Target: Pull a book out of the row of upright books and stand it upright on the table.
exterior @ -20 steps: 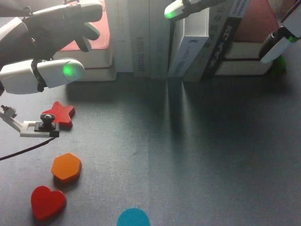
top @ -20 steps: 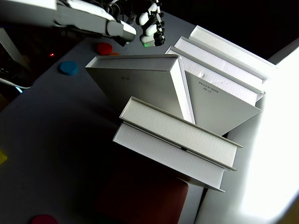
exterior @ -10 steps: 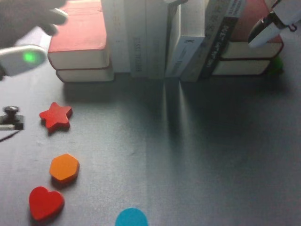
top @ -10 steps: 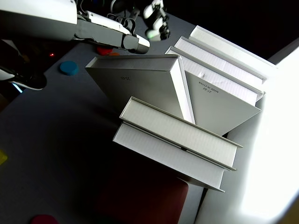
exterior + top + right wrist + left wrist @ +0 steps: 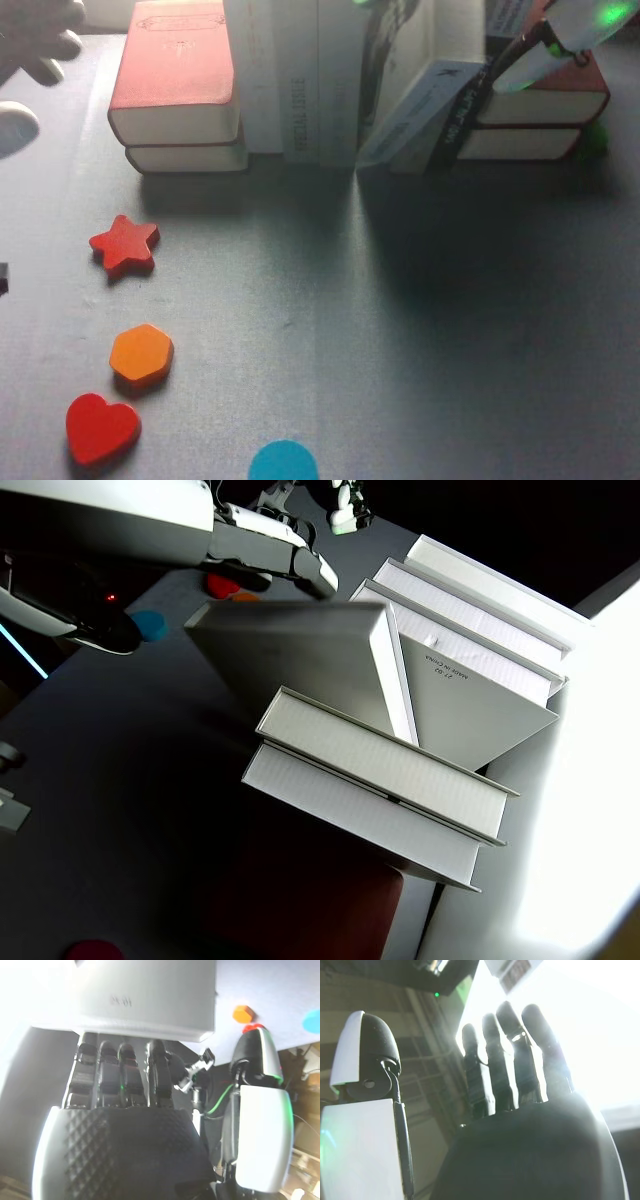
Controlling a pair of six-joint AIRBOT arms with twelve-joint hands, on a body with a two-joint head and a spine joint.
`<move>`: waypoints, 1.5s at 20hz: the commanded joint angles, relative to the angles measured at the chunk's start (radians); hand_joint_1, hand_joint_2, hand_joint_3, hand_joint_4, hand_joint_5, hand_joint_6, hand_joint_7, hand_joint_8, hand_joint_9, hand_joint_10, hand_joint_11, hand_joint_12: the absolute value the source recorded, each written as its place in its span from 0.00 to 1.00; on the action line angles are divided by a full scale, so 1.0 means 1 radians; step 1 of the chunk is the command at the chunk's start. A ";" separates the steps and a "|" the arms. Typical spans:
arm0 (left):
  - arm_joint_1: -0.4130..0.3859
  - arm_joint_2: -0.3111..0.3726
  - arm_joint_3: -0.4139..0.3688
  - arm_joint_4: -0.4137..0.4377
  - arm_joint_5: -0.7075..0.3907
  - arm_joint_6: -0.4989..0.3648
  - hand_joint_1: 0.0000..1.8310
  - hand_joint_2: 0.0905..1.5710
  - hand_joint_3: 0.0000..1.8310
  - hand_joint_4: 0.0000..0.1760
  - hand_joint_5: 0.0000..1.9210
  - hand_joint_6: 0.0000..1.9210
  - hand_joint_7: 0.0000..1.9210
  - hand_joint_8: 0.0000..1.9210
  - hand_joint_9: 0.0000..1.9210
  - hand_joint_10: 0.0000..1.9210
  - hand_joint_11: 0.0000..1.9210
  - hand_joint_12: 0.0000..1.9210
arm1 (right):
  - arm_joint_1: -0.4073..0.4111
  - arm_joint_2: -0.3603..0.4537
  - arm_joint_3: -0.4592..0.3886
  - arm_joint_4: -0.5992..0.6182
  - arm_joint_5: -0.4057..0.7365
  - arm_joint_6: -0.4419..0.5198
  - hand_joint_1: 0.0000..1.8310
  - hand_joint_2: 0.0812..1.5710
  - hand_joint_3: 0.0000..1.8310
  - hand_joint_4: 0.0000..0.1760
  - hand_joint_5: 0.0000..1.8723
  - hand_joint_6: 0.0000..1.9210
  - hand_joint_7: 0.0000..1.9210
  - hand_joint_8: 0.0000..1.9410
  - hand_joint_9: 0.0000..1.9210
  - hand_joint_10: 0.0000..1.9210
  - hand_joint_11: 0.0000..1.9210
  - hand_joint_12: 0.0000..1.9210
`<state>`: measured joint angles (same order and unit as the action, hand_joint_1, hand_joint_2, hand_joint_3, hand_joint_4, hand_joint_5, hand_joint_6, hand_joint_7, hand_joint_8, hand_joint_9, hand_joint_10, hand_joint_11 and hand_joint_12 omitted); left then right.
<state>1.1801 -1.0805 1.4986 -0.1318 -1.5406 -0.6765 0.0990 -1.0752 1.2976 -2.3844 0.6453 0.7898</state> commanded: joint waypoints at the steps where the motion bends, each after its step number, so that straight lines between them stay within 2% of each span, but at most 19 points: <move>1: -0.004 0.002 -0.001 -0.030 -0.117 -0.010 0.55 0.62 0.00 0.20 0.30 0.00 0.28 0.02 0.14 0.51 0.04 0.90 | 0.006 -0.008 0.005 0.055 -0.063 0.000 0.44 0.67 0.00 0.60 0.19 0.02 0.10 0.01 0.11 0.03 0.00 0.59; 2: -0.004 0.000 0.000 -0.030 -0.119 -0.010 0.56 0.62 0.00 0.16 0.31 0.00 0.29 0.02 0.15 0.49 0.04 0.88 | -0.003 -0.021 0.018 0.070 -0.063 0.000 0.56 0.71 0.00 0.34 0.30 0.05 0.22 0.02 0.22 0.07 0.00 0.75; 3: -0.004 -0.001 0.000 -0.030 -0.119 -0.010 0.56 0.62 0.00 0.15 0.30 0.00 0.28 0.02 0.15 0.47 0.04 0.87 | -0.010 -0.027 0.027 0.083 -0.063 0.000 0.65 0.73 0.00 0.00 0.36 0.07 0.31 0.03 0.30 0.13 0.06 0.80; 4: -0.003 -0.002 0.000 -0.029 -0.120 -0.010 0.55 0.62 0.00 0.17 0.31 0.00 0.29 0.02 0.16 0.47 0.05 0.86 | -0.016 -0.034 0.037 0.100 -0.062 0.000 0.73 0.72 0.00 0.00 0.40 0.51 0.44 0.41 0.44 0.55 0.23 0.78; 5: -0.003 -0.004 -0.001 -0.028 -0.122 -0.010 0.55 0.61 0.00 0.24 0.31 0.00 0.28 0.01 0.16 0.47 0.06 0.86 | -0.020 -0.041 0.047 0.117 -0.057 0.000 0.68 0.75 0.00 0.00 0.42 0.52 0.44 0.70 0.49 0.74 0.37 0.90; 6: -0.003 -0.006 -0.001 -0.026 -0.123 -0.010 0.54 0.61 0.00 0.23 0.31 0.00 0.27 0.01 0.15 0.48 0.06 0.86 | -0.022 -0.049 0.061 0.139 -0.049 0.000 0.73 0.74 0.00 0.00 0.44 0.46 0.44 0.69 0.44 0.81 0.36 0.94; 7: -0.003 -0.009 -0.001 -0.024 -0.123 -0.010 0.55 0.60 0.00 0.19 0.32 0.01 0.27 0.01 0.16 0.49 0.07 0.87 | -0.025 -0.059 0.077 0.163 -0.040 0.000 0.74 0.73 0.00 0.00 0.46 0.45 0.44 0.65 0.46 0.78 0.36 0.91; 9: -0.003 -0.012 -0.001 -0.022 -0.123 -0.010 0.55 0.60 0.00 0.14 0.31 0.00 0.27 0.01 0.16 0.49 0.07 0.87 | -0.030 -0.073 0.095 0.196 -0.031 0.000 0.74 0.72 0.00 0.00 0.45 0.60 0.48 0.54 0.42 0.72 0.27 0.84; 16: 0.004 -0.018 -0.006 -0.018 -0.126 -0.010 0.58 0.60 0.00 0.14 0.32 0.01 0.29 0.02 0.17 0.50 0.08 0.87 | -0.037 -0.076 0.093 0.291 0.011 -0.037 0.74 0.75 0.00 0.00 0.39 0.61 0.44 0.64 0.40 0.77 0.28 0.90; 17: 0.005 -0.018 -0.007 -0.018 -0.127 -0.010 0.58 0.60 0.00 0.16 0.32 0.01 0.30 0.02 0.18 0.50 0.07 0.87 | -0.039 -0.072 0.087 0.305 0.024 -0.038 0.68 0.76 0.00 0.00 0.40 0.58 0.44 0.75 0.46 0.84 0.40 0.98; 18: 0.006 -0.018 -0.008 -0.018 -0.128 -0.010 0.58 0.59 0.00 0.23 0.33 0.01 0.31 0.02 0.19 0.48 0.08 0.86 | -0.039 -0.060 0.070 0.311 0.044 -0.038 0.73 0.74 0.00 0.00 0.43 0.52 0.45 0.66 0.48 0.76 0.41 0.92; 20: 0.009 -0.019 -0.010 -0.018 -0.128 -0.010 0.59 0.59 0.00 0.28 0.33 0.01 0.31 0.02 0.20 0.48 0.08 0.86 | -0.039 -0.037 0.038 0.316 0.075 -0.038 0.73 0.69 0.00 0.00 0.47 0.55 0.52 0.46 0.55 0.62 0.52 0.85; 22: 0.013 -0.021 -0.012 -0.020 -0.127 -0.010 0.58 0.59 0.00 0.26 0.32 0.00 0.29 0.01 0.20 0.47 0.08 0.86 | -0.039 -0.001 -0.002 0.332 0.115 -0.038 0.80 0.71 0.00 0.00 0.42 0.59 0.46 0.48 0.53 0.59 0.41 0.86; 25: 0.020 -0.021 -0.016 -0.023 -0.131 -0.010 0.58 0.58 0.00 0.28 0.33 0.01 0.29 0.01 0.21 0.45 0.09 0.84 | -0.039 0.044 -0.054 0.367 0.165 -0.037 0.80 0.79 0.00 0.00 0.31 0.79 0.36 0.62 0.40 0.72 0.19 0.94; 26: 0.022 -0.021 -0.017 -0.023 -0.131 -0.010 0.59 0.57 0.00 0.29 0.33 0.01 0.30 0.01 0.21 0.46 0.09 0.85 | -0.039 0.057 -0.066 0.381 0.181 -0.037 0.72 0.82 0.00 0.00 0.38 0.78 0.28 0.69 0.29 0.81 0.13 0.86; 27: 0.023 -0.021 -0.018 -0.023 -0.131 -0.010 0.59 0.57 0.00 0.30 0.33 0.01 0.30 0.01 0.21 0.47 0.09 0.85 | -0.039 0.067 -0.077 0.391 0.190 -0.037 0.65 0.82 0.00 0.00 0.40 0.78 0.26 0.72 0.24 0.56 0.08 0.84; 28: 0.024 -0.022 -0.019 -0.024 -0.131 -0.010 0.58 0.57 0.00 0.34 0.33 0.01 0.30 0.01 0.21 0.47 0.09 0.86 | -0.039 0.085 -0.096 0.404 0.202 -0.037 0.63 0.83 0.00 0.00 0.40 0.79 0.26 0.73 0.25 0.43 0.07 0.84; 29: 0.025 -0.023 -0.020 -0.024 -0.131 -0.010 0.58 0.56 0.00 0.37 0.33 0.01 0.30 0.01 0.20 0.48 0.08 0.87 | -0.039 0.101 -0.114 0.417 0.211 -0.037 0.70 0.80 0.00 0.00 0.41 0.77 0.33 0.64 0.30 0.71 0.18 0.80; 30: 0.027 -0.023 -0.022 -0.024 -0.131 -0.010 0.58 0.56 0.00 0.43 0.33 0.01 0.30 0.01 0.20 0.49 0.07 0.87 | -0.039 0.112 -0.127 0.428 0.219 -0.036 0.71 0.79 0.00 0.00 0.41 0.76 0.35 0.62 0.31 0.77 0.21 0.78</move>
<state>1.2125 -1.1015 1.4776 -0.1165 -1.5570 -0.6754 0.0509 -0.9607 1.1683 -2.0296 0.8898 0.7559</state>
